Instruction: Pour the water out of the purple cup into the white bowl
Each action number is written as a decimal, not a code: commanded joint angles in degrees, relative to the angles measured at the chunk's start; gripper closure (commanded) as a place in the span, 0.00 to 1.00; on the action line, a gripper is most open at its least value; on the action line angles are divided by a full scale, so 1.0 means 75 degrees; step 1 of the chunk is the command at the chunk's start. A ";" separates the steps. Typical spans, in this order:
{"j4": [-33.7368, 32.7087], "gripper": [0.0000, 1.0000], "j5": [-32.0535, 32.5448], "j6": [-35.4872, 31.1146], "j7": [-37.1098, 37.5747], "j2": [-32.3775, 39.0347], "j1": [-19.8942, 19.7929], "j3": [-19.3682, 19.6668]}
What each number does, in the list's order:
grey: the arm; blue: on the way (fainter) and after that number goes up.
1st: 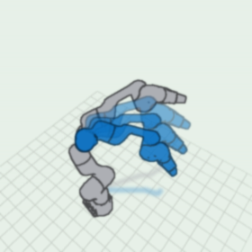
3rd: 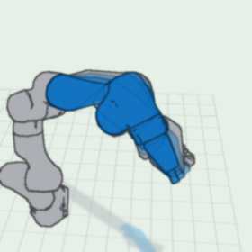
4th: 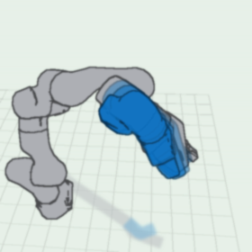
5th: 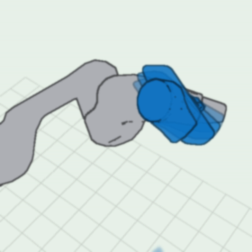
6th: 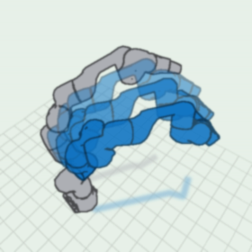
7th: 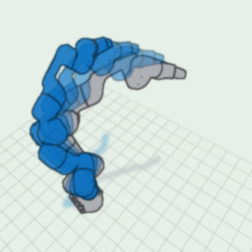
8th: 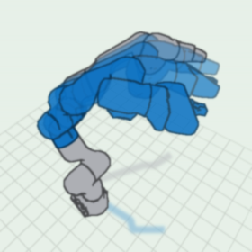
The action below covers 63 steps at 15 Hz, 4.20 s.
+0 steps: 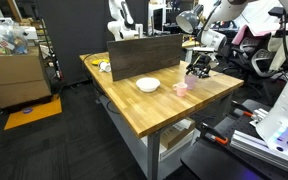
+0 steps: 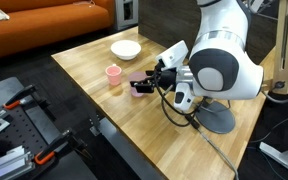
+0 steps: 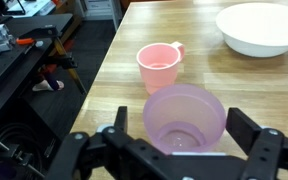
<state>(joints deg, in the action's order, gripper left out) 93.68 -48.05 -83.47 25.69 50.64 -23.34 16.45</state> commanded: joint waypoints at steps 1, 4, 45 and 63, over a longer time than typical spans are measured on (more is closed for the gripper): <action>-0.0206 0.00 -0.0137 0.0240 0.0061 0.0233 -0.0106 -0.0053; -0.0216 0.00 -0.0116 0.0223 0.0108 0.0357 -0.0061 -0.0054; -0.0369 0.51 -0.0341 -0.0814 0.0898 -0.0098 0.0656 0.0183; -0.0357 0.51 -0.0132 -0.1659 0.1870 -0.0748 0.1438 -0.0319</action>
<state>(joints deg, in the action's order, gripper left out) 89.15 -48.66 -93.64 38.54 46.85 -11.87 15.02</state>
